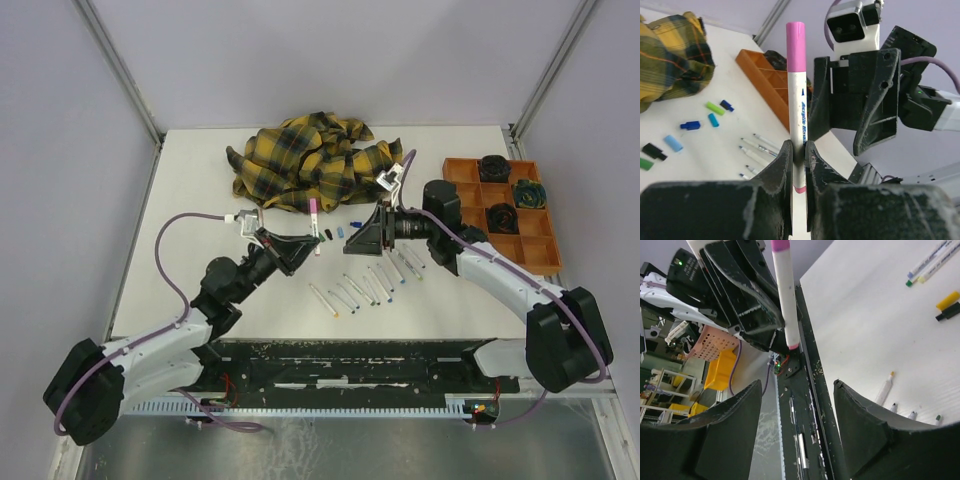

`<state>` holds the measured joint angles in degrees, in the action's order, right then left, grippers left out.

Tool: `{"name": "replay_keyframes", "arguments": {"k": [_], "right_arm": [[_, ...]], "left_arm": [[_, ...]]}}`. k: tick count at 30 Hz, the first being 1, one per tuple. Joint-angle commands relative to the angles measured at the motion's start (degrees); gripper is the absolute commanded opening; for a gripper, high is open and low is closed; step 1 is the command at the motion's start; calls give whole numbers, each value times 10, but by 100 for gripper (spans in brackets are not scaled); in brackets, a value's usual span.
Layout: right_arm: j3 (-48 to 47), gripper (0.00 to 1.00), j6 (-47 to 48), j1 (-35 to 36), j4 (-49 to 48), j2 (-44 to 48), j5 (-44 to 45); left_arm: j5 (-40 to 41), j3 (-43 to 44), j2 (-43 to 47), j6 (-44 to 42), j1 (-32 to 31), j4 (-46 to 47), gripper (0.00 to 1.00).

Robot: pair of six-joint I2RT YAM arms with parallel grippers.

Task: Open the pen caps
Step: Pick up the pen from the center of the board.

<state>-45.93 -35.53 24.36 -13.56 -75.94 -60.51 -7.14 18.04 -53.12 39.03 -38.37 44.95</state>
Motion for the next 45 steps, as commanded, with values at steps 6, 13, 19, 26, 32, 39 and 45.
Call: {"name": "replay_keyframes", "arguments": {"k": [6, 13, 19, 26, 32, 39, 45], "right_arm": [[43, 70, -179, -3, -299, 27, 9], [63, 70, -198, -3, -359, 26, 19], [64, 70, -184, -3, -341, 22, 22], [63, 70, -175, -4, -312, 17, 27], [61, 60, -174, -2, -295, 15, 28], [59, 32, -173, 0, -283, 13, 26], [56, 0, -166, 0, -275, 14, 23]], "left_arm": [[77, -7, -55, 29, -74, 185, 3], [97, 9, -118, 29, -118, 240, 3], [99, 24, -166, 31, -144, 274, 3], [96, 37, -210, 41, -159, 308, 3], [106, 43, -224, 42, -165, 315, 3], [107, 47, -227, 37, -168, 316, 3], [86, 49, -226, 30, -169, 310, 9]]}}
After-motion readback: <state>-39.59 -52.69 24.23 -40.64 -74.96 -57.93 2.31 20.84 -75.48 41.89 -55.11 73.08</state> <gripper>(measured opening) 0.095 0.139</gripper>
